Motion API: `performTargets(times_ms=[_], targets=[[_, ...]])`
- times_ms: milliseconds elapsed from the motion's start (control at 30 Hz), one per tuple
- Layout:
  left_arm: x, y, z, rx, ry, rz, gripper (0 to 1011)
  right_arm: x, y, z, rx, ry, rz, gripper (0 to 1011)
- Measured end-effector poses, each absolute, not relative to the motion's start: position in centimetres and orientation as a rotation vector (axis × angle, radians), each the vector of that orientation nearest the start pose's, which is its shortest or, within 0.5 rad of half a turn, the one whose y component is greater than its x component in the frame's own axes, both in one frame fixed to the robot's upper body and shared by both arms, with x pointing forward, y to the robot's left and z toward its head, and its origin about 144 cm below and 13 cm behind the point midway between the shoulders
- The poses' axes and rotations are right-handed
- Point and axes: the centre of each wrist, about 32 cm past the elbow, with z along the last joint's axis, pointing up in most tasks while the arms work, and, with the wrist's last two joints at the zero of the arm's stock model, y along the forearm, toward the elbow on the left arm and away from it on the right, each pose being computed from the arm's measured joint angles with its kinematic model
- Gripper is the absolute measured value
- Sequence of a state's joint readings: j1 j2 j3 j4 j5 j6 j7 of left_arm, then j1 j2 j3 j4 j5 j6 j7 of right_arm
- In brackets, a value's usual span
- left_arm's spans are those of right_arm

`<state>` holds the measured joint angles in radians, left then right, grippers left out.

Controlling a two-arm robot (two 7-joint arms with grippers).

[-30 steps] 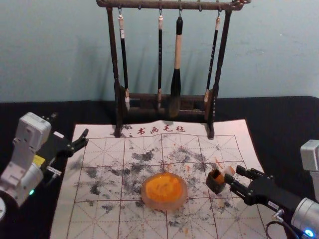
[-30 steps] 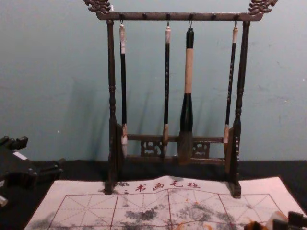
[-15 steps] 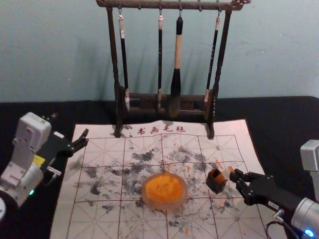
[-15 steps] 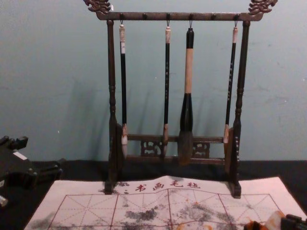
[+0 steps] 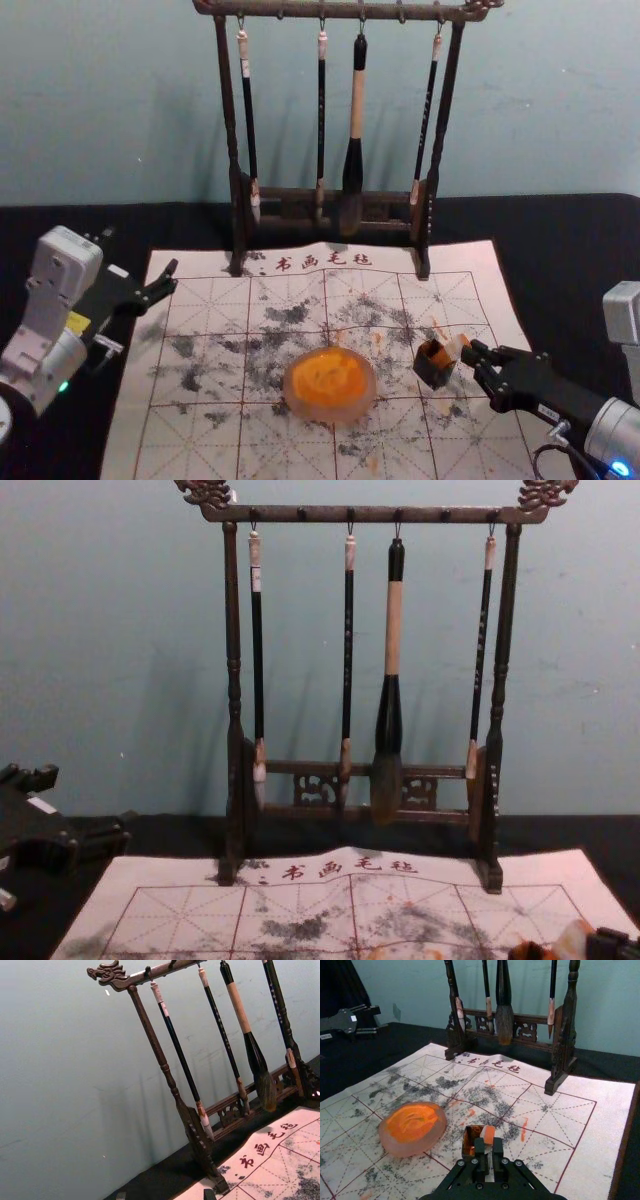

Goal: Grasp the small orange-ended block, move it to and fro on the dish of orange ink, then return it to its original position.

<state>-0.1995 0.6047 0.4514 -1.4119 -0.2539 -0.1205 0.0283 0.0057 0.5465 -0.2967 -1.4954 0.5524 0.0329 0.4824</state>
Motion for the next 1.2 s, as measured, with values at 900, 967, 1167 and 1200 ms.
performTargets(times_ms=[900,967,1167,1200], targets=[[48.9,31.0,114.0,0.305,-0.285,1.248,1001,44.3,-31.7,112.9,-0.087,0.153,-0.852,64],[48.9,31.0,114.0,0.305,-0.285,1.248,1001,44.3,-31.7,113.2,-0.083,0.146,-0.854,62],[48.9,31.0,114.0,0.304,-0.285,1.248,1001,44.4,-31.8,114.0,-0.058,0.116,-0.858,62],[48.9,31.0,114.0,0.304,-0.285,1.248,1001,44.5,-31.8,114.1,-0.056,0.113,-0.858,62]])
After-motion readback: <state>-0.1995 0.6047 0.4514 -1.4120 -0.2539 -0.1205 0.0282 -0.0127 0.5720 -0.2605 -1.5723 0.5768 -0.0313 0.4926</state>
